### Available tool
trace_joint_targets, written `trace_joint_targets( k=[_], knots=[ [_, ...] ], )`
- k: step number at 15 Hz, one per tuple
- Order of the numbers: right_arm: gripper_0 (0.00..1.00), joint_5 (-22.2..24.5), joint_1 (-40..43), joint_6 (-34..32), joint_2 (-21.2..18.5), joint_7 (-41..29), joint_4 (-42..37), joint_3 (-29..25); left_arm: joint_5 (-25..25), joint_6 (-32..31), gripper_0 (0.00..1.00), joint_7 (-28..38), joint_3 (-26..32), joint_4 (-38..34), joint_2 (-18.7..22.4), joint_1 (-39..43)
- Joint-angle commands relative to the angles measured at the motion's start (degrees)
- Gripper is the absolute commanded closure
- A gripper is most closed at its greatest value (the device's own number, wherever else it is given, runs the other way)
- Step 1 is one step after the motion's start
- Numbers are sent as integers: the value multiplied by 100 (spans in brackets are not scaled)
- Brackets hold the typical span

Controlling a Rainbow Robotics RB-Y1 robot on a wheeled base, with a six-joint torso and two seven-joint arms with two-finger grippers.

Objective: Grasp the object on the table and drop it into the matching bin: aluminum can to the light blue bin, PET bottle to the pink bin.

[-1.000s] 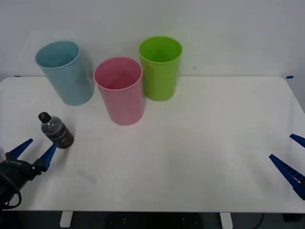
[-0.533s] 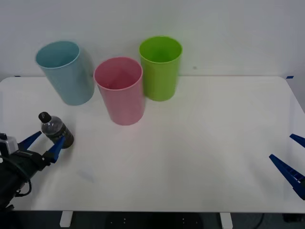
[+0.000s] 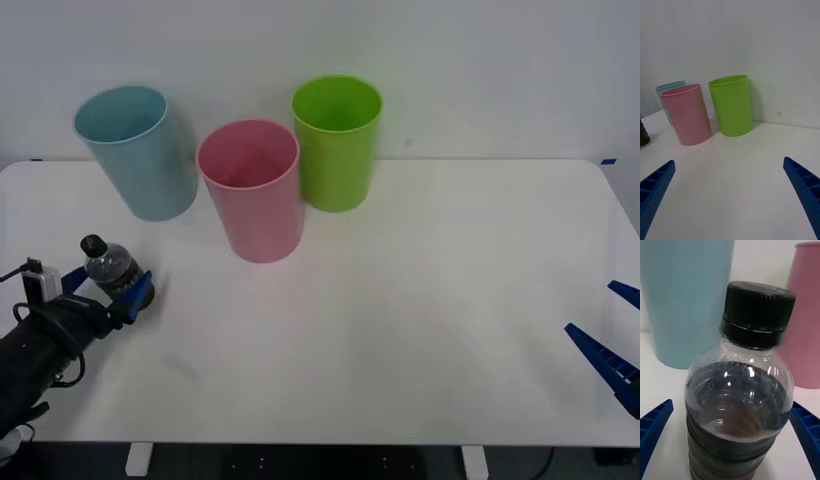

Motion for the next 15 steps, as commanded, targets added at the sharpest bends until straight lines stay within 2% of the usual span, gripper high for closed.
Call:
trace_joint_targets(
  k=[1, 4, 5, 6, 7, 8, 15],
  knots=[
    [0, 0, 0, 0, 0, 0, 0, 0, -1, -1, 0, 12, -44, 4, -15, -24],
    [0, 0, 0, 0, 0, 0, 0, 0, -1, -1, 0, 20, -62, 4, -15, -42],
    [0, 0, 0, 0, 0, 0, 0, 0, -1, -1, 8, 20, -62, 4, -15, -42],
    [0, 0, 0, 0, 0, 0, 0, 0, -1, -1, 73, 12, -62, 4, -15, -42],
    [0, 0, 0, 0, 0, 0, 0, 0, -1, -1, 93, 3, -62, 4, -15, -42],
    [0, 0, 0, 0, 0, 0, 0, 0, -1, -1, 100, -6, -53, 4, -15, -42],
    [0, 0, 0, 0, 0, 0, 0, 0, 8, -89, 100, -6, 96, 4, -15, 11]
  ],
)
